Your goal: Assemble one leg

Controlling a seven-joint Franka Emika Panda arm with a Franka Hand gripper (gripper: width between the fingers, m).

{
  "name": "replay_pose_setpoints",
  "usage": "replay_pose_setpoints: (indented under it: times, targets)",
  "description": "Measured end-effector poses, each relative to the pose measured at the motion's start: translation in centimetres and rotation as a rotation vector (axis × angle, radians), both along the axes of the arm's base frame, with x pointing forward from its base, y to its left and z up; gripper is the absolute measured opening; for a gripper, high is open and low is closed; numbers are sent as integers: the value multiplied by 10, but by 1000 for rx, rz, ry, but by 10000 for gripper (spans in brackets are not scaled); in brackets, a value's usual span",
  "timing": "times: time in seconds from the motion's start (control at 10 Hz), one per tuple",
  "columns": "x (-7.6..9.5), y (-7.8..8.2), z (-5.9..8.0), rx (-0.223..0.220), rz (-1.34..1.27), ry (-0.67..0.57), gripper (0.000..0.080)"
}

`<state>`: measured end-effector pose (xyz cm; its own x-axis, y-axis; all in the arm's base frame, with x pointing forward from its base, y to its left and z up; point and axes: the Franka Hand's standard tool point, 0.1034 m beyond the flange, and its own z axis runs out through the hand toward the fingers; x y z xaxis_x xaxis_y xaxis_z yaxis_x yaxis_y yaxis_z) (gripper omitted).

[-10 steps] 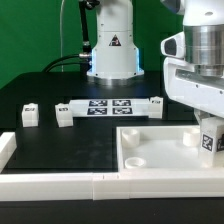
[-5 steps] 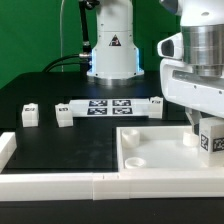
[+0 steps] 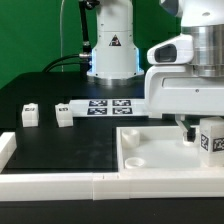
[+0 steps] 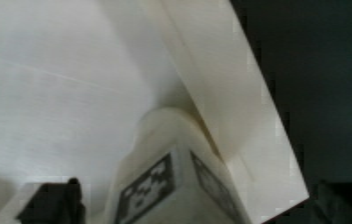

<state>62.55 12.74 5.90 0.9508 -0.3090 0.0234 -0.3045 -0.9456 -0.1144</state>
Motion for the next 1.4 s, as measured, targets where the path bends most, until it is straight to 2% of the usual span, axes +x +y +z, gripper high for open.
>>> replay_pose_setpoints:
  times: [0.2,0.5,0.6,0.7,0.8,0.9,1.2,1.4]
  targets:
    - [0,-1,0,-33,294,-29,649]
    - [0,-4,-1,-53,511,-45,649]
    - [0,-4,-2,-54,521,-46,524]
    - [0,-4,-2,-54,519,-45,524]
    - [0,-4,-2,-54,519,-45,385]
    - [0,-8,-3,-60,506,-42,278]
    - [1,-10,-3,-57,424,-35,278]
    - [1,-10,-2,-41,128,-9,278]
